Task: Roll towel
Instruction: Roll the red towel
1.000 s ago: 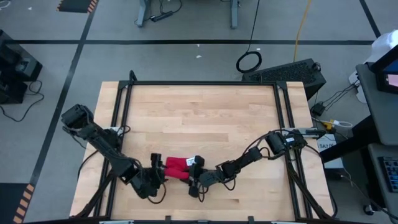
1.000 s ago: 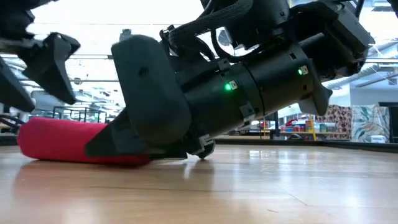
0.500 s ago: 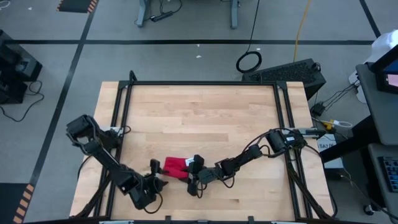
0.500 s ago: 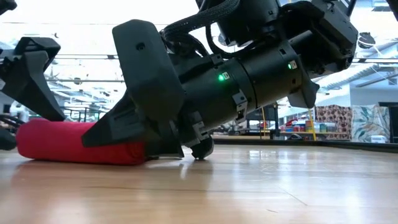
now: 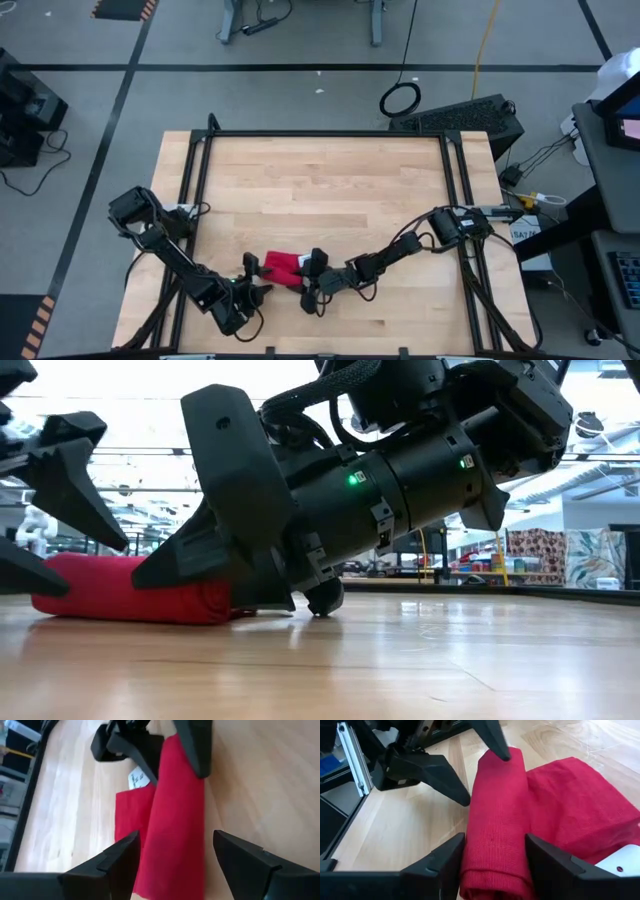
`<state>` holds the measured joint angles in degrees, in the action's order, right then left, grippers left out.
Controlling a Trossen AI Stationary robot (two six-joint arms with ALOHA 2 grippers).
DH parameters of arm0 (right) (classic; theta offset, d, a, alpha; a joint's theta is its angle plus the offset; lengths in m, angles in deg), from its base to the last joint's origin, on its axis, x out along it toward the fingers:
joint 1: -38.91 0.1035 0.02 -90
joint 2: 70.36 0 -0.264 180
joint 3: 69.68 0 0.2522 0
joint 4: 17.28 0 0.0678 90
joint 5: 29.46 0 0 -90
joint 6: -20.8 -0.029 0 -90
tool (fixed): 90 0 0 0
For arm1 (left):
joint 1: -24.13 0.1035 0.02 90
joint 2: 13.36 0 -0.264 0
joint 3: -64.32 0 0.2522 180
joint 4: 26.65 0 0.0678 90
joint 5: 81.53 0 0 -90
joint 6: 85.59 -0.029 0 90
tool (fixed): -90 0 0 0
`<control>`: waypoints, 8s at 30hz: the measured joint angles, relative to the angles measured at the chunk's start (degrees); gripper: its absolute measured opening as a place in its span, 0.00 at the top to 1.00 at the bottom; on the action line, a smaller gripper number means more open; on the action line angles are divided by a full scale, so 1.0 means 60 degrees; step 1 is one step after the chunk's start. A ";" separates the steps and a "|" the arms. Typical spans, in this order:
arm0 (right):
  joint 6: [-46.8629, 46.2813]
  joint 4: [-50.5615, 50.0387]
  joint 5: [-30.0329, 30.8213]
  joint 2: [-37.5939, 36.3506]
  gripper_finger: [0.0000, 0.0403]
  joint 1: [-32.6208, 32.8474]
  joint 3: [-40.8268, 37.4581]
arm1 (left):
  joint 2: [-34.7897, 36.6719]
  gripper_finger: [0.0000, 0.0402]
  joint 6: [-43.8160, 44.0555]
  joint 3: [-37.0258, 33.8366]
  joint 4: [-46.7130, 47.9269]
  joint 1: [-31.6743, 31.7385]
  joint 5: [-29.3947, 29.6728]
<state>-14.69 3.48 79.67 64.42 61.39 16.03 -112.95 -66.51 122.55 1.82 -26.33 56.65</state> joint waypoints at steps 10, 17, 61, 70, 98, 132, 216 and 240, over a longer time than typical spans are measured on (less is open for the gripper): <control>-0.0029 -0.0004 0.0034 -0.0004 0.51 0.0010 0.0000 | 0.0029 0.46 0.0526 0.0022 0.0605 0.0597 -0.1617; 0.1682 -0.0804 -0.0034 -0.0515 0.51 0.0190 -0.0036 | 0.0018 0.78 0.0519 0.0022 0.0844 0.0623 -0.1816; 0.6591 0.0944 0.2958 -0.0262 0.38 0.0724 -0.0015 | 0.0058 0.83 -0.0078 0.0018 0.1317 0.1291 -0.2470; 0.6277 0.0850 0.2807 -0.0252 0.38 0.0528 -0.0010 | 0.0058 0.83 -0.0570 0.0007 0.1131 0.1528 -0.2526; 0.6100 0.0836 0.2698 -0.0168 0.33 0.0408 -0.0004 | 0.0051 0.83 -0.0570 0.0004 0.0960 0.1610 -0.2482; 0.1994 -0.1091 0.2310 -0.0215 0.75 0.0317 0.0025 | 0.2235 0.44 0.1265 -0.0029 0.2054 0.1205 -0.1653; -0.0410 -0.1217 -0.0161 -0.0240 0.76 -0.0193 0.0007 | -0.0364 0.55 0.0012 0.0018 0.0361 0.1013 -0.1090; 0.4940 -0.1954 0.4044 -0.1147 0.26 0.1622 -0.0044 | 0.0216 0.84 -0.0593 0.0015 0.0281 0.2453 -0.4385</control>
<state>14.95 -8.25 103.93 57.53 71.12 15.77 -111.66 -70.07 122.64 3.51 -11.61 30.34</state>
